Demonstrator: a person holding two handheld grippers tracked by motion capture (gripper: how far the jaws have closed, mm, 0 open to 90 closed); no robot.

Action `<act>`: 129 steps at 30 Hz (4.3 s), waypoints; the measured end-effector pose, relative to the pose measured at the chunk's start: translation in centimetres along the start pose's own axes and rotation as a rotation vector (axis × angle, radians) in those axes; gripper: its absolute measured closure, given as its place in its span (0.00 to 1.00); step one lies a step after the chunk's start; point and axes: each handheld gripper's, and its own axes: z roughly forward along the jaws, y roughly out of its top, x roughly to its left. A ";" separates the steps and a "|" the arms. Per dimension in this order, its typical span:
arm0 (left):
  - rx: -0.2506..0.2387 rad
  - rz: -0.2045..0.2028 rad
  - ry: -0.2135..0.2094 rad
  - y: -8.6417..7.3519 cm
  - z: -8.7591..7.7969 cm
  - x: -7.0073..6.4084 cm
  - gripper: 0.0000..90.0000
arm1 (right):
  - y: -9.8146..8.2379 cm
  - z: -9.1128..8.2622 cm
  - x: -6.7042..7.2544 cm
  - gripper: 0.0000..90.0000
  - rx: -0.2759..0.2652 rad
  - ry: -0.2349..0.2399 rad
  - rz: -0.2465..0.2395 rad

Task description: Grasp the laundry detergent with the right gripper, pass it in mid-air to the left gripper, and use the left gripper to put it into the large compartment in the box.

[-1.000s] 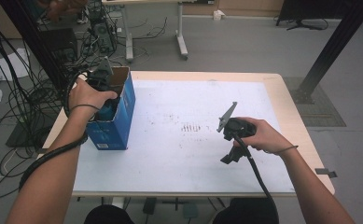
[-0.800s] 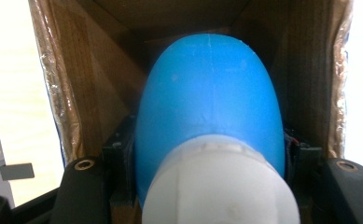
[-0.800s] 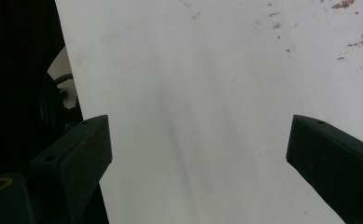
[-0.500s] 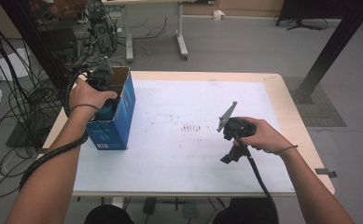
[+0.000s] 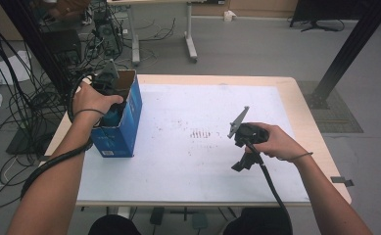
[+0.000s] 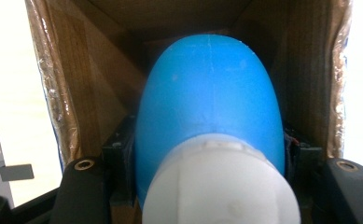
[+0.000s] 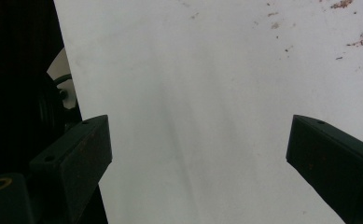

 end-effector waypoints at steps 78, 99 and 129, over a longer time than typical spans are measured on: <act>-0.022 -0.015 -0.013 0.1 -2.9 -0.2 0.40 | 0.2 0.1 0.1 0.07 0.001 0.002 -0.006; -0.050 0.000 -0.009 -0.2 -6.0 -0.1 0.36 | 0.3 0.1 0.1 0.07 -0.005 -0.003 -0.006; -0.113 0.040 -0.028 -0.8 -10.5 -2.4 0.12 | 0.4 0.0 0.1 0.07 -0.002 -0.004 -0.002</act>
